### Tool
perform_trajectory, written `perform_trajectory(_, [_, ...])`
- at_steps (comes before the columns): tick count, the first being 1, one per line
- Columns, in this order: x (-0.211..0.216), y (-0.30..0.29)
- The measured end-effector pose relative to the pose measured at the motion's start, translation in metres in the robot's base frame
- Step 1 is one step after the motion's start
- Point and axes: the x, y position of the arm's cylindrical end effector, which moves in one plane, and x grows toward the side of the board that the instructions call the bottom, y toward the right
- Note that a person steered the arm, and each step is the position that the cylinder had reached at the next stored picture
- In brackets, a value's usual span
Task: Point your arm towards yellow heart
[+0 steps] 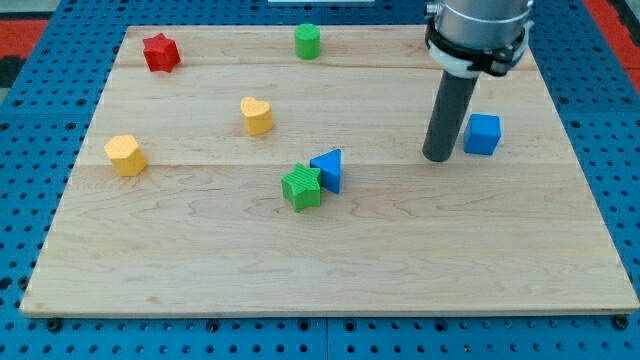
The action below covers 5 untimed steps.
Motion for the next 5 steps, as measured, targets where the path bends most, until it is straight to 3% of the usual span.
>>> perform_trajectory(2, [-0.088, -0.032])
perform_trajectory(3, [-0.087, -0.144])
perform_trajectory(4, [-0.063, -0.213])
perform_trajectory(5, [-0.047, -0.244])
